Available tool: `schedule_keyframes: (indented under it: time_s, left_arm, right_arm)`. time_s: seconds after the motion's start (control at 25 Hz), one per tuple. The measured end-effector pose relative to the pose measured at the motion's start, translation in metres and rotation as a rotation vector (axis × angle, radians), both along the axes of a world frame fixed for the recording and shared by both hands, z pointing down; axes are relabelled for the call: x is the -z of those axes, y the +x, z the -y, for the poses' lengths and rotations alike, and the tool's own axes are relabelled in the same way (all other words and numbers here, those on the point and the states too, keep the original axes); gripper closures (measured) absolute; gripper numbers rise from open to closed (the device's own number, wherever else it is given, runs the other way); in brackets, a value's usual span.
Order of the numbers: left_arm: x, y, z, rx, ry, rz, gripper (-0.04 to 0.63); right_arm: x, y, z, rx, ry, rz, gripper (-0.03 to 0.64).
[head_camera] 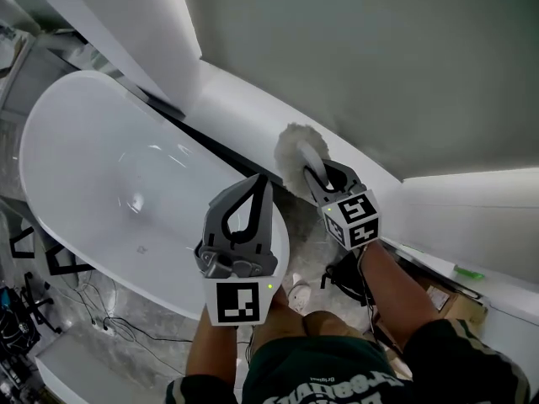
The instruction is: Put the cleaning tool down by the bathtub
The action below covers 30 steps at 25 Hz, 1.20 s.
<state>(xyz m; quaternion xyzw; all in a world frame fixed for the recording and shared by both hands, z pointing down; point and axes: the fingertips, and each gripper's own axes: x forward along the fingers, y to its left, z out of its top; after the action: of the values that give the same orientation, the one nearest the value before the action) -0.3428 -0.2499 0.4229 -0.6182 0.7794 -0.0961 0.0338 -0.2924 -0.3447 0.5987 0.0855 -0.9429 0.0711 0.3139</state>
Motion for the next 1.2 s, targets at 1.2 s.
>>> schedule_keyframes:
  time_s: [1.2]
  left_arm:
    - [-0.104, -0.056, 0.019, 0.091, -0.033, -0.035, 0.586]
  right_arm:
    - [-0.239, -0.082, 0.054, 0.105, -0.094, -0.358, 0.523]
